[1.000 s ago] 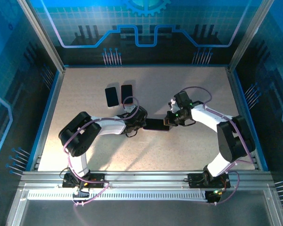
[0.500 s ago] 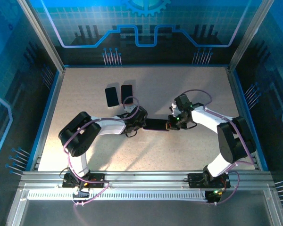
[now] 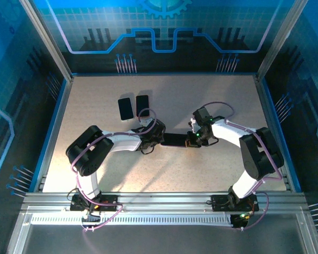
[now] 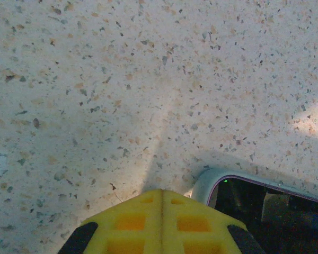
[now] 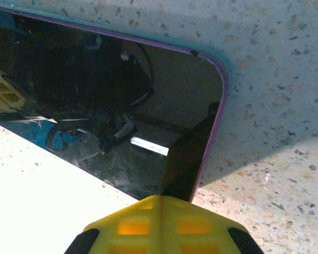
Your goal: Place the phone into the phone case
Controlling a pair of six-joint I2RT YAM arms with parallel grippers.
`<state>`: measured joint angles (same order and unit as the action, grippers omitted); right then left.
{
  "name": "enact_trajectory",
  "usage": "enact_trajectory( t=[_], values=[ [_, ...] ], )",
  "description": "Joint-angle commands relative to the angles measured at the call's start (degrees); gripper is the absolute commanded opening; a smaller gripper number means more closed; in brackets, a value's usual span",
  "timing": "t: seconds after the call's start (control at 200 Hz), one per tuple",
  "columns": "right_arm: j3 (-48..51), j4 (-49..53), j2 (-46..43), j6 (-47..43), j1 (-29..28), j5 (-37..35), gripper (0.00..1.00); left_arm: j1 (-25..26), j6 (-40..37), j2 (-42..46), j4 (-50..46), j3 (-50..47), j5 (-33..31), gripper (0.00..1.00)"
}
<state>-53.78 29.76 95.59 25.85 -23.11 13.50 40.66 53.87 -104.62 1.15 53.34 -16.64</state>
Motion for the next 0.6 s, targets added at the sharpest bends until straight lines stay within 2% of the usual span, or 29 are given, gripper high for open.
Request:
enact_trajectory(
  t=[0.0, 0.19, 0.595],
  values=[
    [1.3, -1.1, 5.4, 0.1, -3.8, -2.9, 0.0, 0.3, -0.6, -0.4, -2.6, 0.8, 1.5, 0.0],
    [1.3, -0.7, 8.6, 1.0, -7.0, -6.2, 0.0, 0.7, -0.2, -0.7, -2.4, 0.5, 1.7, 0.0],
    [3.1, -3.0, 15.7, 3.1, -10.3, -6.3, 0.0, 1.4, 0.5, -1.3, -1.5, 0.1, 1.8, 0.0]
  ],
)
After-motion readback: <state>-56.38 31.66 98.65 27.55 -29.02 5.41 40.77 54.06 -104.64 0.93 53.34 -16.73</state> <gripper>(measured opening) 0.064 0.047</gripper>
